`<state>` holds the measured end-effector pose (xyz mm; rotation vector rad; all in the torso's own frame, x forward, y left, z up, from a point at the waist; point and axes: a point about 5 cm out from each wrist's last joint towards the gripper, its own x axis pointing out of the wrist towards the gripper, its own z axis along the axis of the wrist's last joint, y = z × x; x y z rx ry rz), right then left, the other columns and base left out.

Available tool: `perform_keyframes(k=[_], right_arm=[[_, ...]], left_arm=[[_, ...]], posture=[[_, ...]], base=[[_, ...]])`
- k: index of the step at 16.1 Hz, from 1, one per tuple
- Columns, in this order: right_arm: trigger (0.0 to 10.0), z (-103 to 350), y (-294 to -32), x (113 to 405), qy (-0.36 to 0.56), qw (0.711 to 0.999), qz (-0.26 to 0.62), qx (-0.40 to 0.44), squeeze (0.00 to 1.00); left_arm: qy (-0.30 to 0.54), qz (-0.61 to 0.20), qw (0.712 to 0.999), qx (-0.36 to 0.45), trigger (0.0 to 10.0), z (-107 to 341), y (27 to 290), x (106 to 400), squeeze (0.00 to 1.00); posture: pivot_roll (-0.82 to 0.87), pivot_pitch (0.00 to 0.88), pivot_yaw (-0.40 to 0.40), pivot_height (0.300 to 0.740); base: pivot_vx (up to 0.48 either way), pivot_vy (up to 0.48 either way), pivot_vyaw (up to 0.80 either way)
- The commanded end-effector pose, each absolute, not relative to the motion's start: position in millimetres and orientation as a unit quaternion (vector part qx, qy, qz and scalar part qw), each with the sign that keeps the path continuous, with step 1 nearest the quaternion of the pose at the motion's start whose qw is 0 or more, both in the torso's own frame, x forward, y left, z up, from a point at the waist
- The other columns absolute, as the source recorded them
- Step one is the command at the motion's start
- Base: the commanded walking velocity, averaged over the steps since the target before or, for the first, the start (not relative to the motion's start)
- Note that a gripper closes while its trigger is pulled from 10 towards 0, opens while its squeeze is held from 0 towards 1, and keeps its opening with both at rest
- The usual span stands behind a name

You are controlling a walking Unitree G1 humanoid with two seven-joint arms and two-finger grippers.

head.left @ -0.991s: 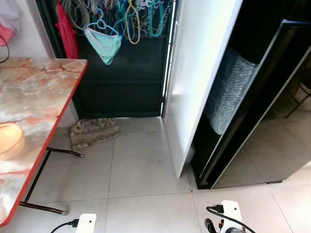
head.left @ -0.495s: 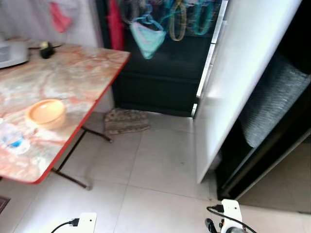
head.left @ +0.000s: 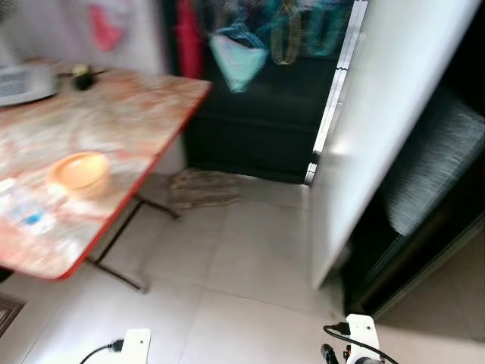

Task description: Restocking fridge

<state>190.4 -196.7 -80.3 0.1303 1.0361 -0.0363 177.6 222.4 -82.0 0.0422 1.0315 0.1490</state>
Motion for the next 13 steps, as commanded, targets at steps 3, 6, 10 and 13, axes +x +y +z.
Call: perform_keyframes(k=[3,6,10,13], right_arm=[[10.0,-79.9,-195.8,191.4,0.493,0.868,-0.015,0.060,0.00],[10.0,-79.5,-196.2,192.1,0.493,0.868,-0.015,0.062,0.00],[10.0,-79.4,-196.4,192.4,0.496,0.866,-0.019,0.065,0.00],[10.0,-78.5,-196.7,193.9,0.493,0.868,-0.013,0.057,0.00]], left_arm=[[0.504,0.068,0.860,0.028,10.0,-85.2,222.5,170.9,0.00],[0.501,0.075,0.862,0.022,10.0,-84.9,222.4,171.6,0.00],[0.500,0.075,0.863,0.021,10.0,-84.5,222.2,172.7,0.00],[0.499,0.077,0.863,0.020,10.0,-84.2,222.4,173.1,0.00]], posture=[[0.10,0.000,-0.049,0.740],[0.11,0.000,-0.053,0.740],[0.11,0.000,-0.055,0.740],[0.11,0.000,-0.055,0.740]], base=[[0.000,0.000,0.80],[0.000,0.000,0.55],[0.000,0.000,0.10],[0.000,0.000,0.53]])
